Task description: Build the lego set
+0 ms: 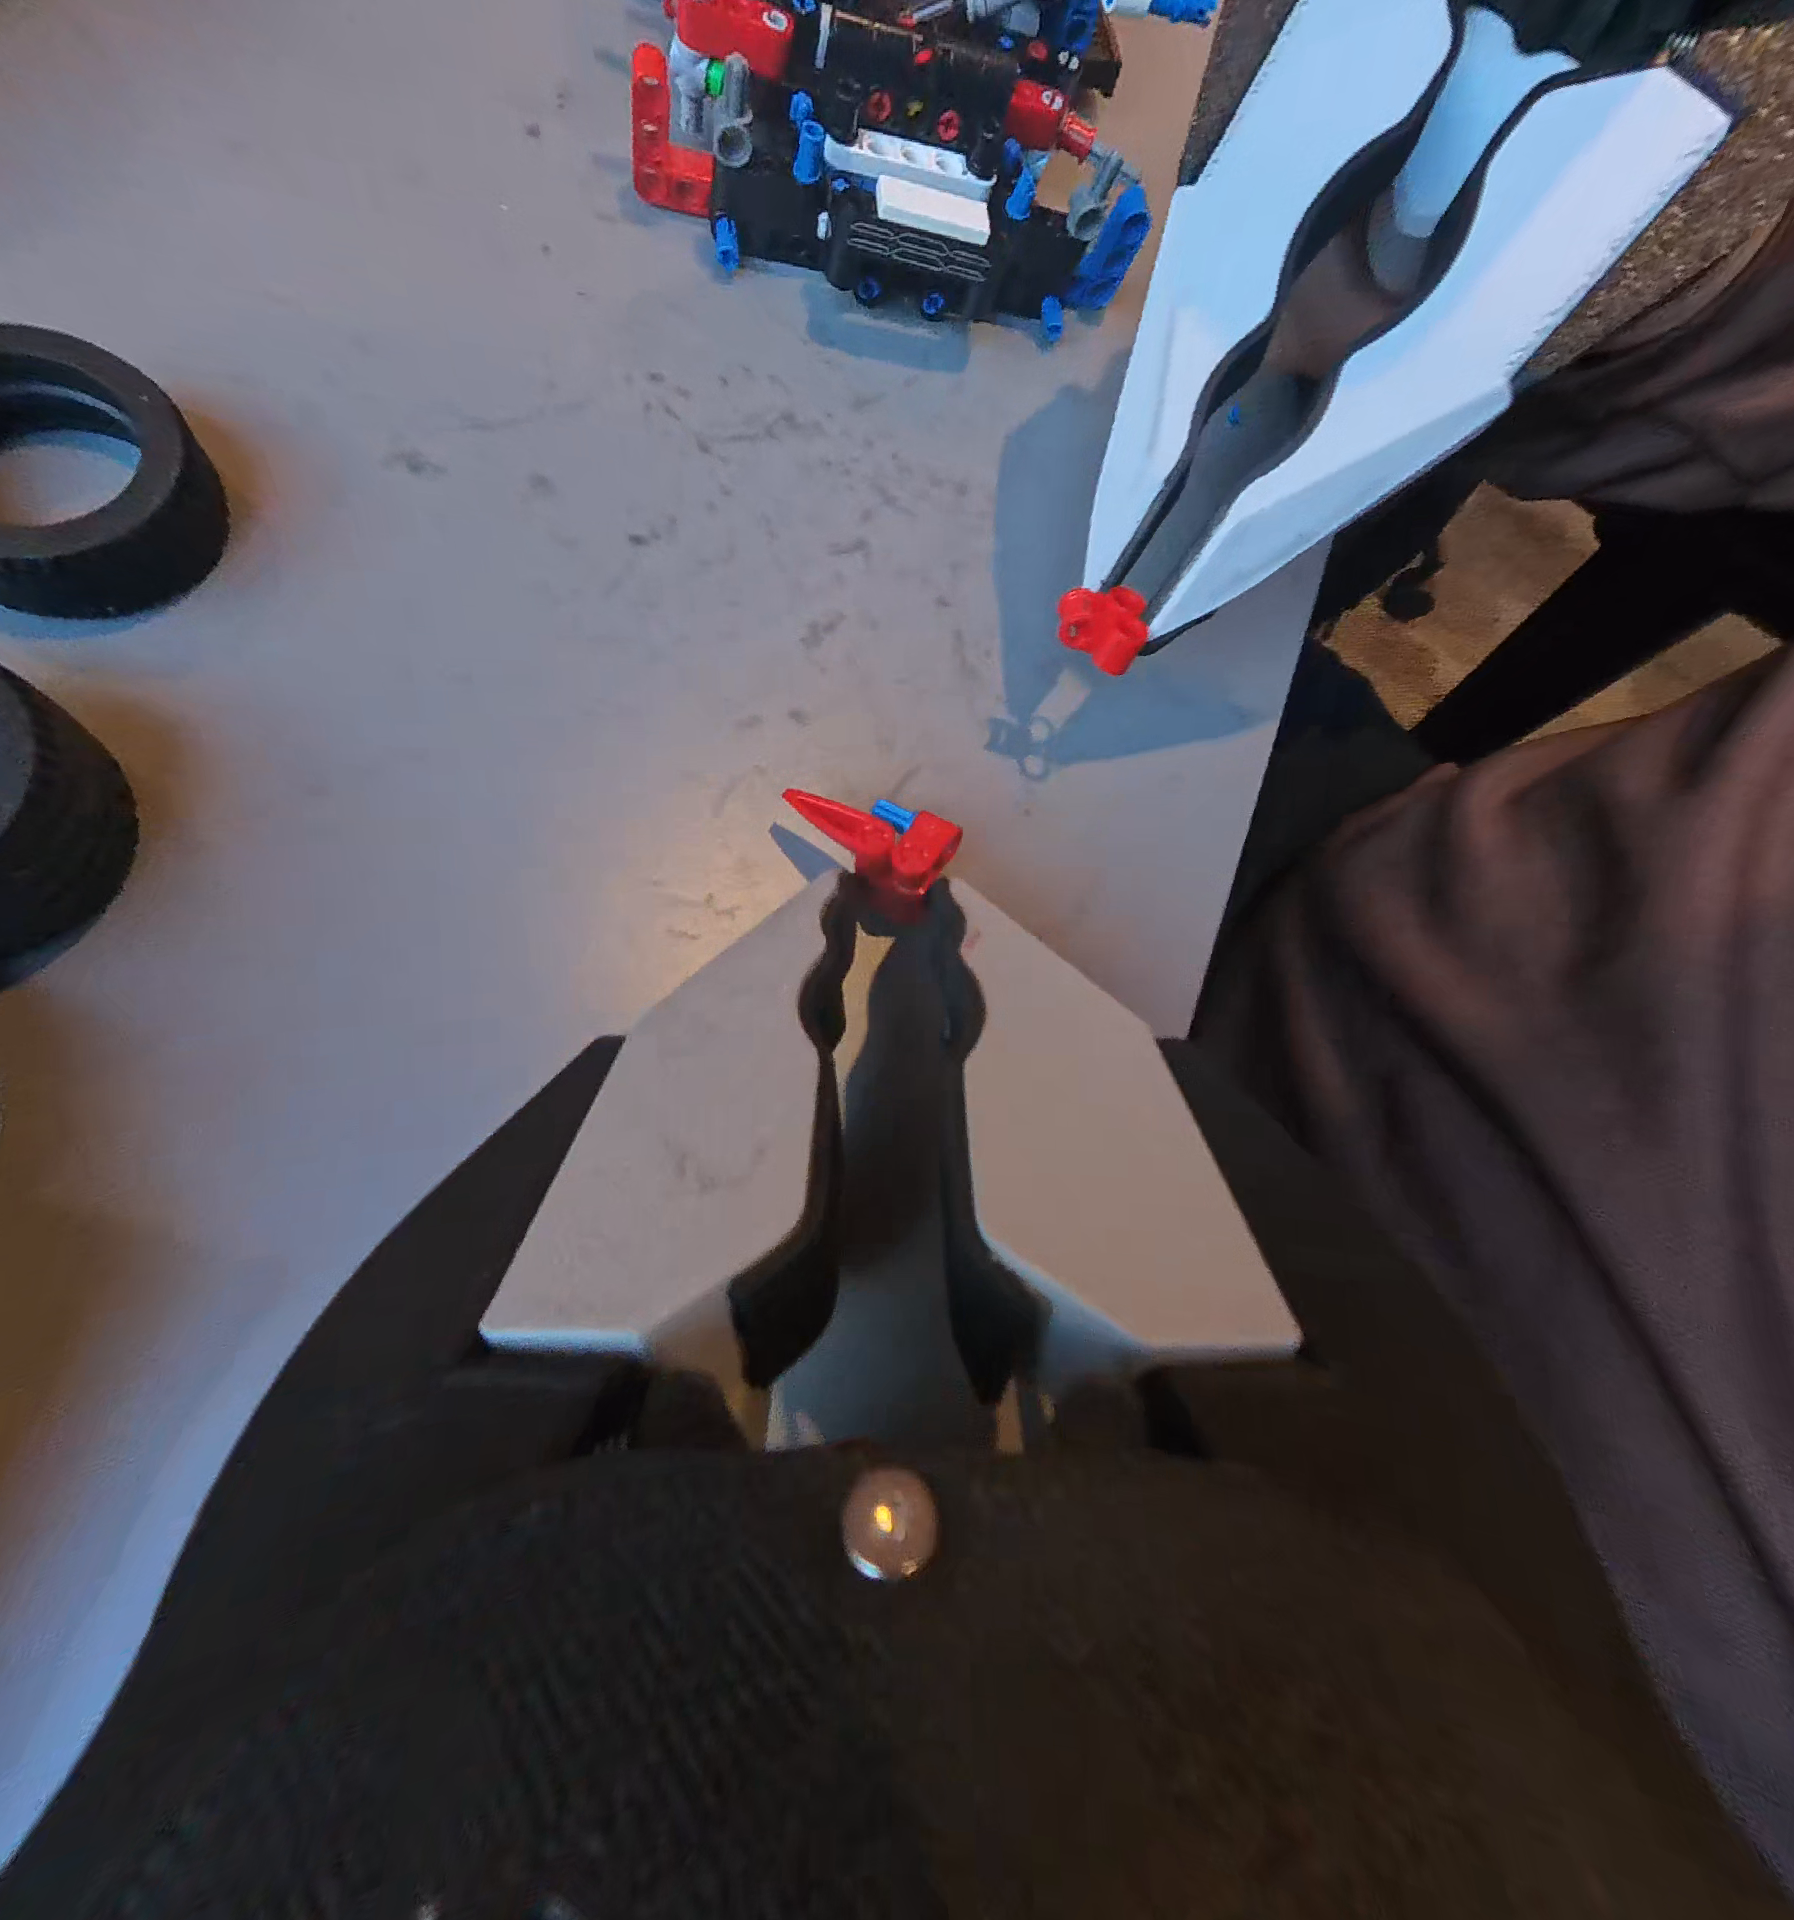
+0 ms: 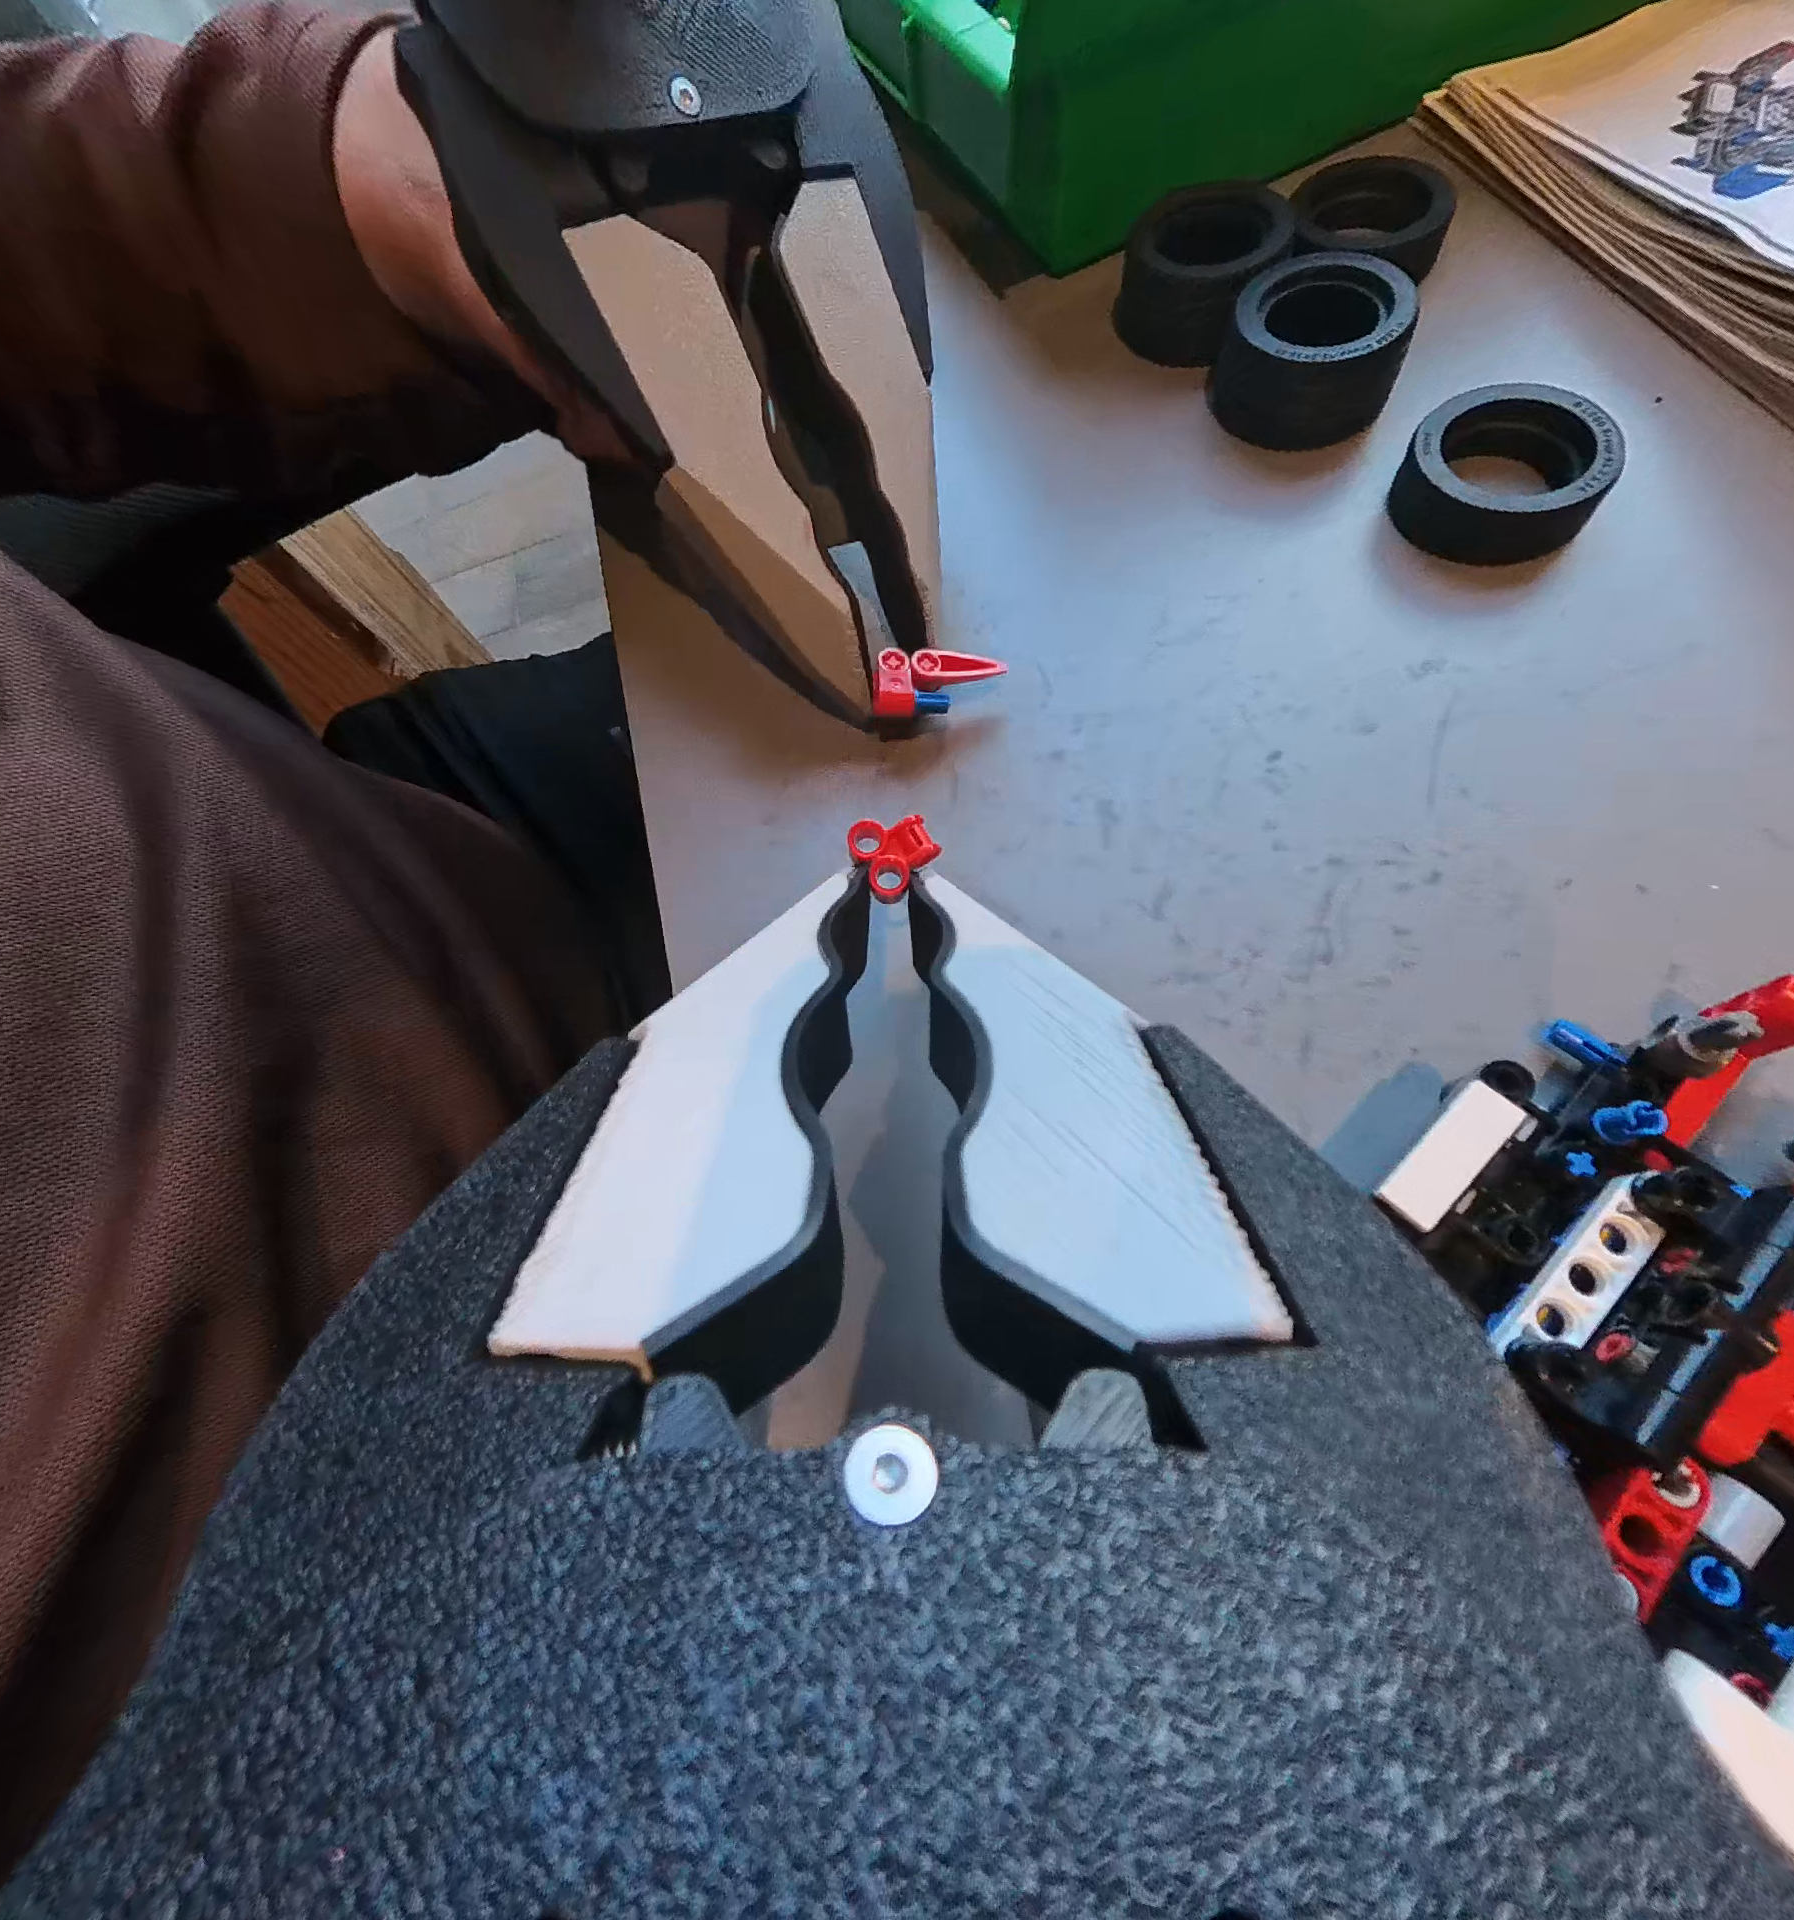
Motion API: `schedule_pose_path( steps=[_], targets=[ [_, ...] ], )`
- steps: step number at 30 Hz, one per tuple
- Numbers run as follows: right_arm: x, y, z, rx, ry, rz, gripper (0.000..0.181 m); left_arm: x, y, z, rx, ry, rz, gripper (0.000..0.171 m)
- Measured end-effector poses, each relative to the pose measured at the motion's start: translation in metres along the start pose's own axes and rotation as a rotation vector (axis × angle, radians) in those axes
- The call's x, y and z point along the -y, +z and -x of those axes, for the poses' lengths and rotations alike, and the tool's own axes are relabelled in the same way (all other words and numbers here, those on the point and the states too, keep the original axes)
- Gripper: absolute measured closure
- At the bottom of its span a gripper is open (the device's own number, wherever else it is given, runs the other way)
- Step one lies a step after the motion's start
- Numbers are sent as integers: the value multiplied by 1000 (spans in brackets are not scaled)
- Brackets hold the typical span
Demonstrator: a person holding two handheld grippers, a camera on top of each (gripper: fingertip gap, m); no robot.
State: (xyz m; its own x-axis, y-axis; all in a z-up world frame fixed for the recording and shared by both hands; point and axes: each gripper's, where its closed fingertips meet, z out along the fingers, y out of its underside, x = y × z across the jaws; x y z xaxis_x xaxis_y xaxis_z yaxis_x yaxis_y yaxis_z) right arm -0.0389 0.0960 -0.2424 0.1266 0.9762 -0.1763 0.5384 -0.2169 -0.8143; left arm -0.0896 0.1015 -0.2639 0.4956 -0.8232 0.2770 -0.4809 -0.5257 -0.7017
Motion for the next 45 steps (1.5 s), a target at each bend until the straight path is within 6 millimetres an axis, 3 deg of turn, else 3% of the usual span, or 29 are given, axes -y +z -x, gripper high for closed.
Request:
schedule_pose_path(
  steps=[19,31,36,45],
  targets=[
    [2,0,-1,61,83,-15,174,-1,2,-7,-89,40,26,160],
    [-14,27,3,68,-203,196,174,-3,7,-24,-215,133,74,160],
    [-13,25,-4,5,-283,261,165,-3,7,-25,-230,133,79,160],
    [-9,19,3,-53,-80,208,151,-3,8,-24,-168,186,66,160]
  ],
)
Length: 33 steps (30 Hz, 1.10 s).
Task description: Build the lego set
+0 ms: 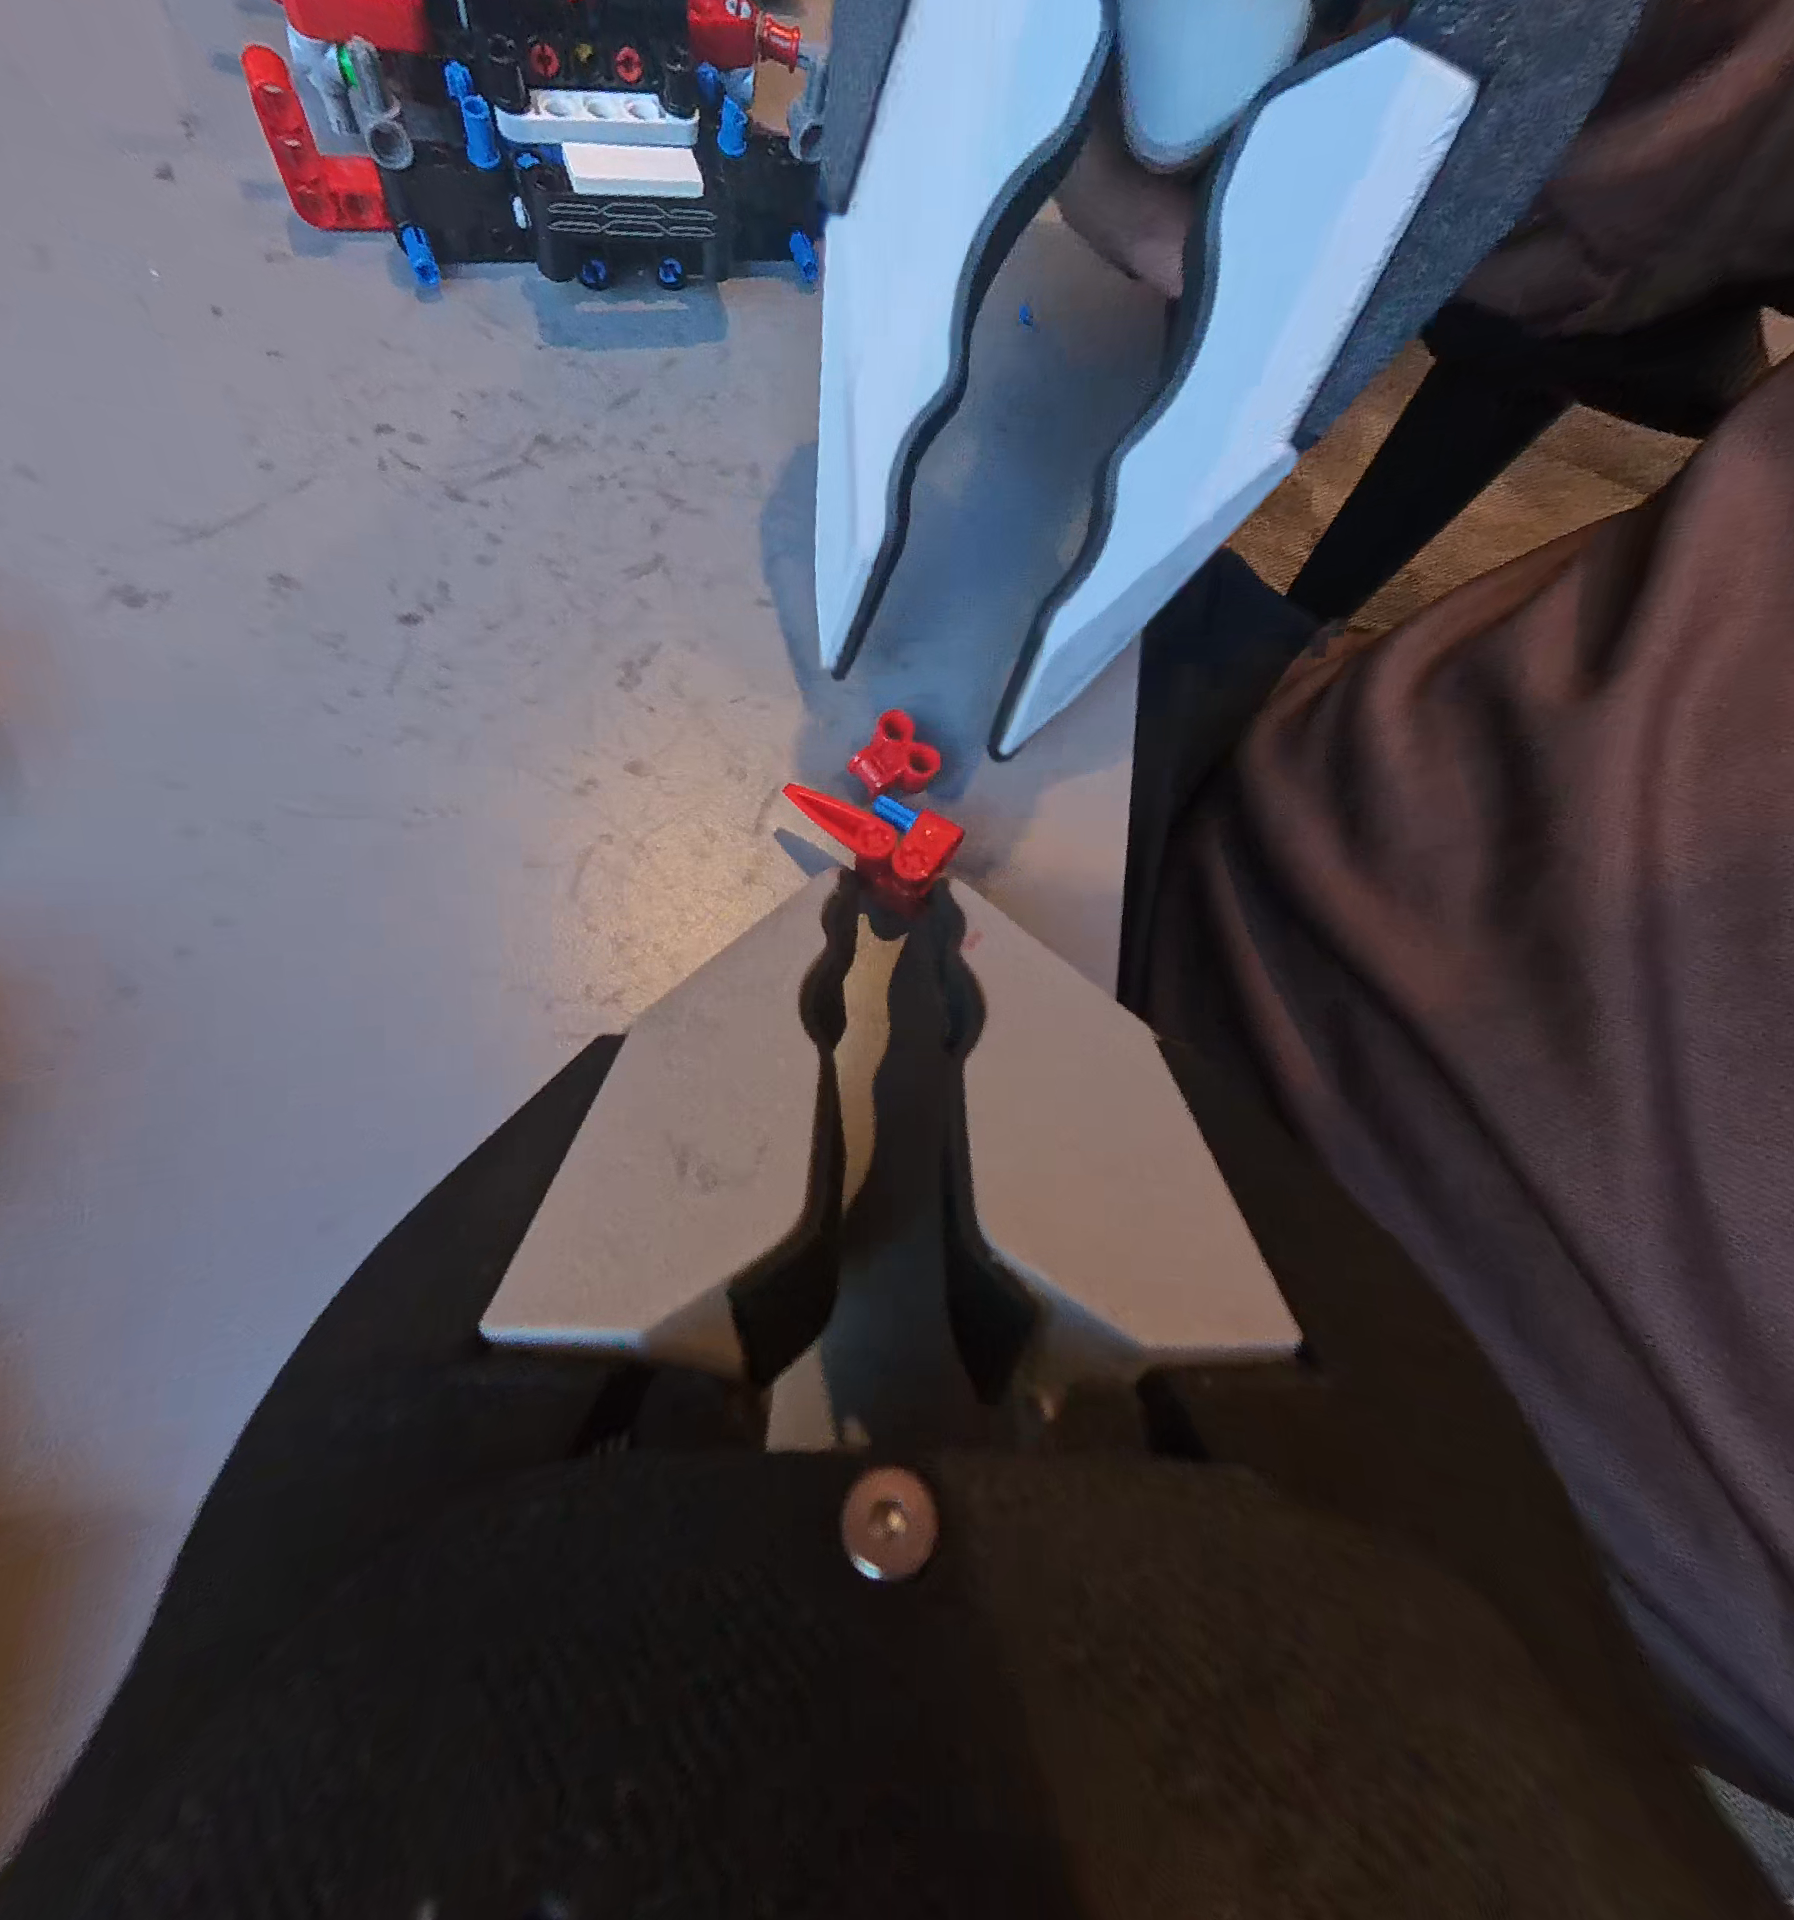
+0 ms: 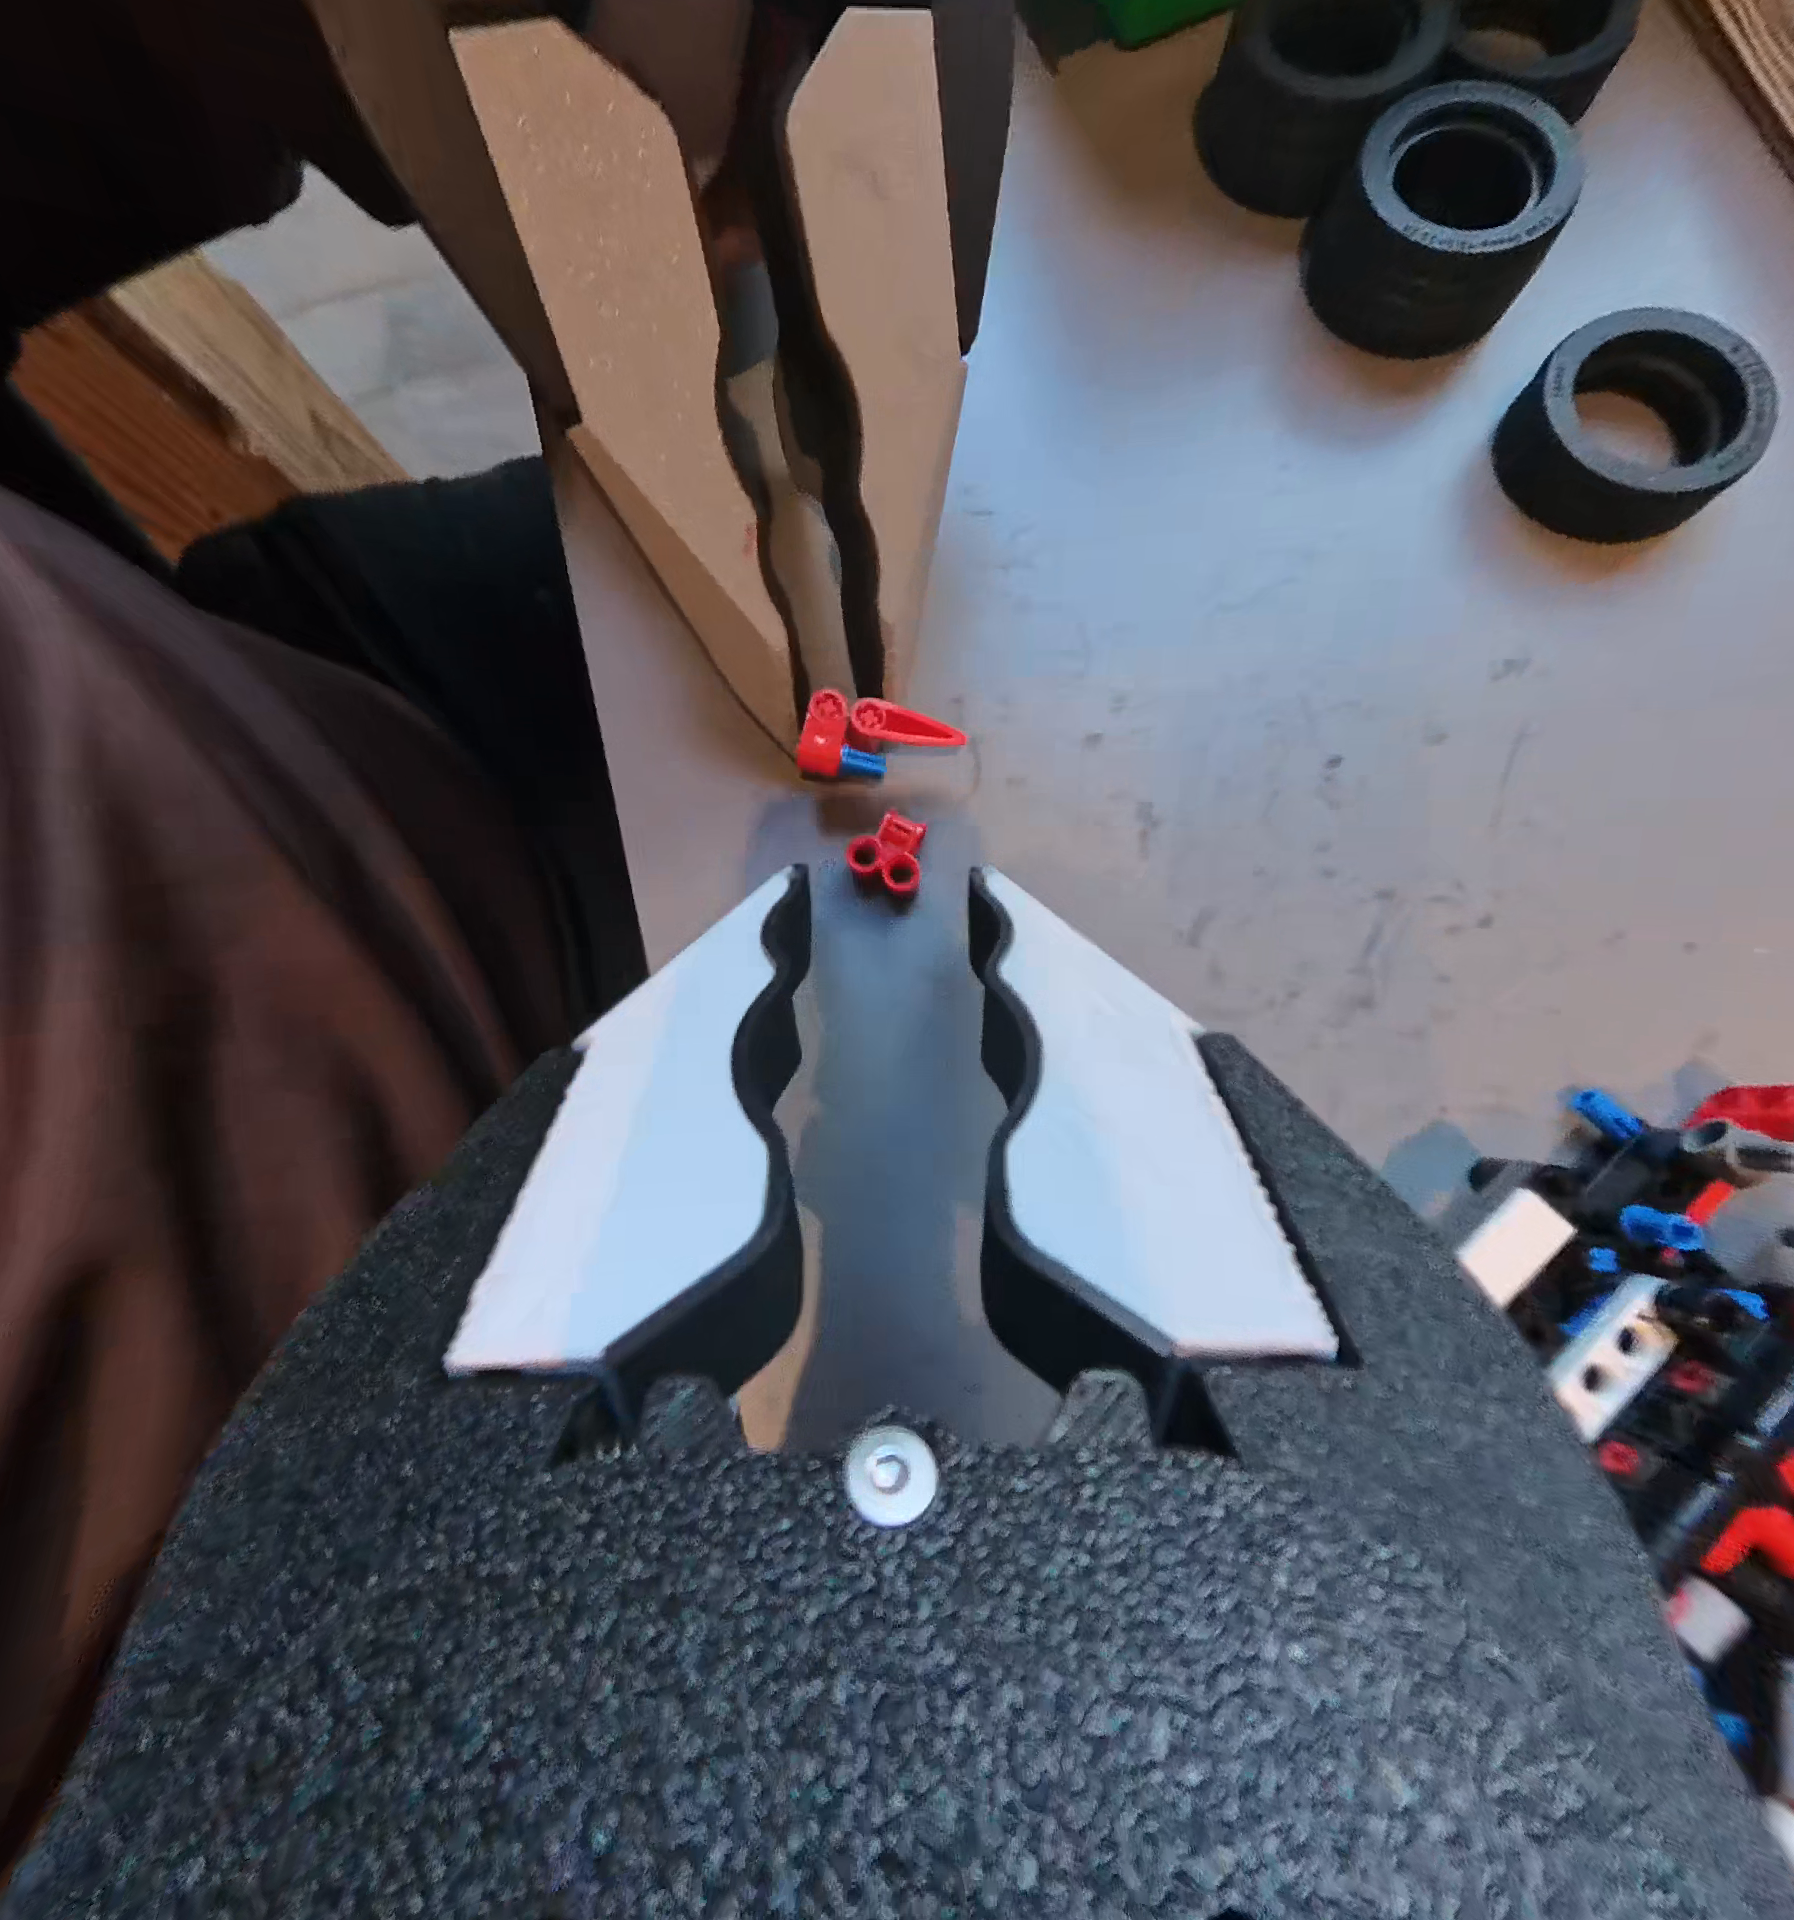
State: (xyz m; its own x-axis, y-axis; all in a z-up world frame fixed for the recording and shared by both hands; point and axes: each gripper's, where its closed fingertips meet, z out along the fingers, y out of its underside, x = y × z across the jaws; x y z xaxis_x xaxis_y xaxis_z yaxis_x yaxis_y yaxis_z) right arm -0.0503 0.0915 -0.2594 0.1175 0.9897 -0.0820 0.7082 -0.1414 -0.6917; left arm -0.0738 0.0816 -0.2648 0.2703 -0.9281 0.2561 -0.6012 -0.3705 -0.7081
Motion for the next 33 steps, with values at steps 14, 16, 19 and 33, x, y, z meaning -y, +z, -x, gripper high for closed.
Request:
schedule_pose_path(
  steps=[14,16,19,33],
  targets=[
    [9,6,6,92,-41,-94,167,0,0,0,50,14,-4,160],
    [12,4,6,114,-66,-118,167,0,1,0,37,47,5,160],
    [8,6,0,125,-57,-85,167,-1,0,0,7,88,17,161],
    [10,15,11,204,-83,-54,168,-4,-1,-2,-74,169,44,161]
  ],
)
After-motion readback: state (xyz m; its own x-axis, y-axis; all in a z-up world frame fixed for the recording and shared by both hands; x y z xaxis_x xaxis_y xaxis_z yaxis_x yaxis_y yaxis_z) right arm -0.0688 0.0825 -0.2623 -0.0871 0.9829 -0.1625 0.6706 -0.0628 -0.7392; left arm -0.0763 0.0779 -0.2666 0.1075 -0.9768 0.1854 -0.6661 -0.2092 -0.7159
